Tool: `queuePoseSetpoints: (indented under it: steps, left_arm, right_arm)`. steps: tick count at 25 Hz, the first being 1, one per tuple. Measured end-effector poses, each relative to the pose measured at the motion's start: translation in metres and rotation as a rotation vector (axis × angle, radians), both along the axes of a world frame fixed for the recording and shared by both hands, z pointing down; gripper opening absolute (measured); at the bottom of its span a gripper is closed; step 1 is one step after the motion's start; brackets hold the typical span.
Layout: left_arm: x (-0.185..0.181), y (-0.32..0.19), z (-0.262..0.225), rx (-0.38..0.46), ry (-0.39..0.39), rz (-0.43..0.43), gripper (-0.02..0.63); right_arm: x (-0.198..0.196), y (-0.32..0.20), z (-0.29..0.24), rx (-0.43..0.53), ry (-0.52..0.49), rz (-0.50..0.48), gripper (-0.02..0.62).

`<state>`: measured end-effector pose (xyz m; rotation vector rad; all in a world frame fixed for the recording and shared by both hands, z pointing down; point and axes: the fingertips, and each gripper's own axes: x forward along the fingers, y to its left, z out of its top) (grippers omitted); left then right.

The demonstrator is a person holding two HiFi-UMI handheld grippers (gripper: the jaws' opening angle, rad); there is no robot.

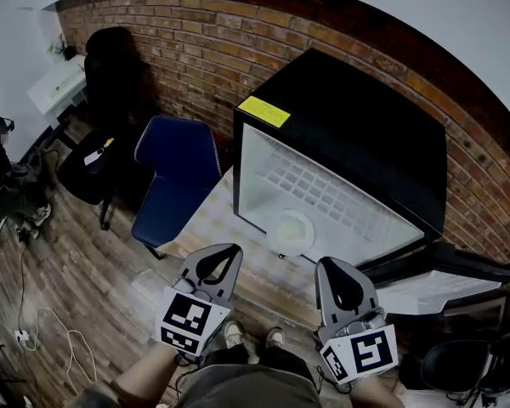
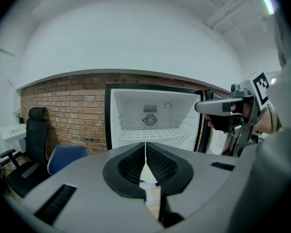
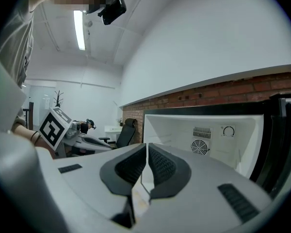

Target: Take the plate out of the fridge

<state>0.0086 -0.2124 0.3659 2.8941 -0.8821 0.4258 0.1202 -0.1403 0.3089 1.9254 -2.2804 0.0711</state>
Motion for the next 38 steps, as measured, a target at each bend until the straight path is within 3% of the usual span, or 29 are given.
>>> queuePoseSetpoints:
  steps: [8,13,17,21,30,38]
  left_arm:
    - [0.027,-0.013,0.03,-0.12,0.039,0.013,0.02]
    - [0.041,-0.025,0.049,-0.251,0.128,-0.006,0.026]
    - [0.051,-0.033,0.063,-0.362,0.194,-0.025,0.164]
    - [0.059,-0.044,0.077,-0.427,0.243,-0.054,0.208]
    - [0.081,-0.06,0.12,-0.622,0.34,-0.068,0.221]
    - [0.097,-0.063,0.166,-0.757,0.375,-0.081,0.221]
  right_arm:
    - [0.004,-0.015,0.007,-0.034,-0.006,-0.038,0.032]
    - [0.004,-0.025,0.008,-0.045,-0.024,-0.086,0.032]
    - [0.004,-0.034,0.009,-0.053,-0.026,-0.109,0.032]
    - [0.004,-0.041,0.012,-0.057,-0.031,-0.123,0.032]
    - [0.012,-0.052,0.029,-0.093,-0.027,-0.134,0.032]
    - [0.015,-0.055,0.051,-0.143,-0.027,-0.138,0.032]
